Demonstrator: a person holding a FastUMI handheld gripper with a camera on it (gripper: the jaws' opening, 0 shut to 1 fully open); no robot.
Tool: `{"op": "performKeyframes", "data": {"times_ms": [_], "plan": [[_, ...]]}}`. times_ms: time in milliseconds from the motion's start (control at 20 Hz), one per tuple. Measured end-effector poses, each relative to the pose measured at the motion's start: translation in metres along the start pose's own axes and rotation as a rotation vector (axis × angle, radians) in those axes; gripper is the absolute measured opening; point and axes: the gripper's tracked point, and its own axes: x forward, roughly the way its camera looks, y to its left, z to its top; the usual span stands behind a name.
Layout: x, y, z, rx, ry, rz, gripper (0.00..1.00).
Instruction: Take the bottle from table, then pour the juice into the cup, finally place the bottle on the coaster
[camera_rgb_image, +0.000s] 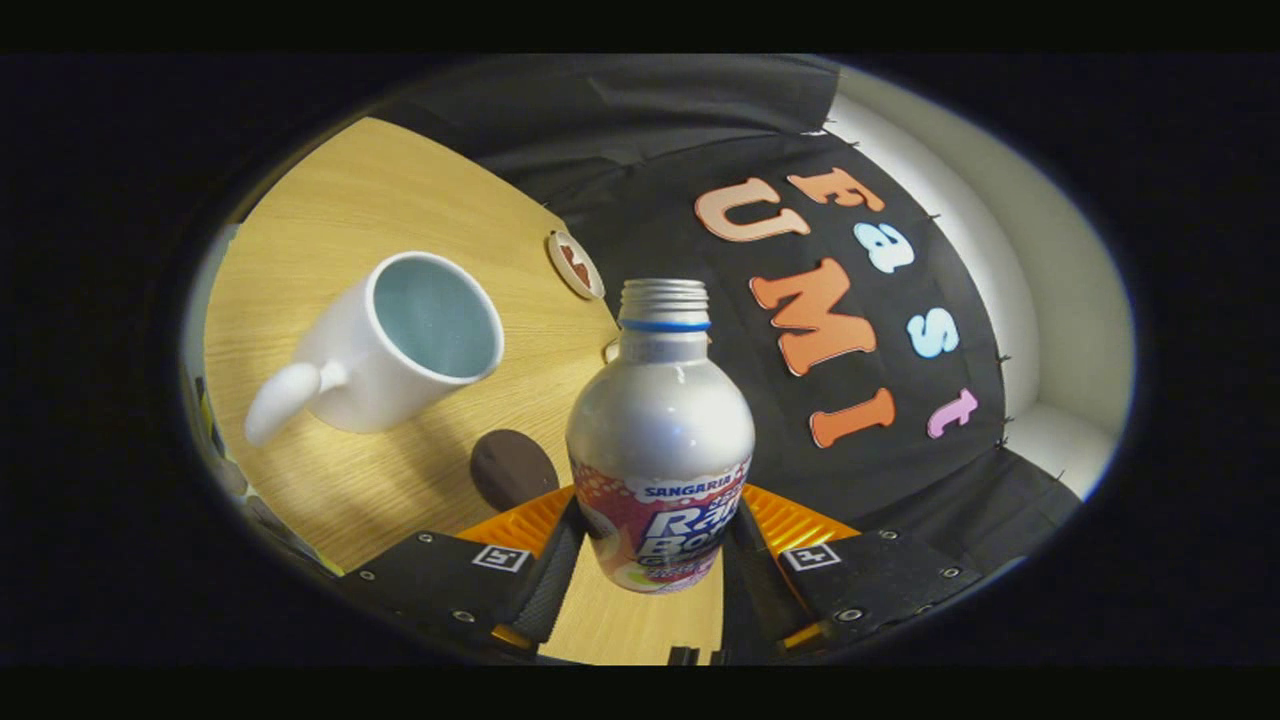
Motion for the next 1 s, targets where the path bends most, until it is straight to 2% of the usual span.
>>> {"op": "performKeyframes", "data": {"times_ms": [450,1000], "plan": [[0.005,0.003,0.018,-0.22,-0.059,-0.007,0.77],[0.008,0.005,0.015,-0.339,-0.055,0.01,0.76]]}}
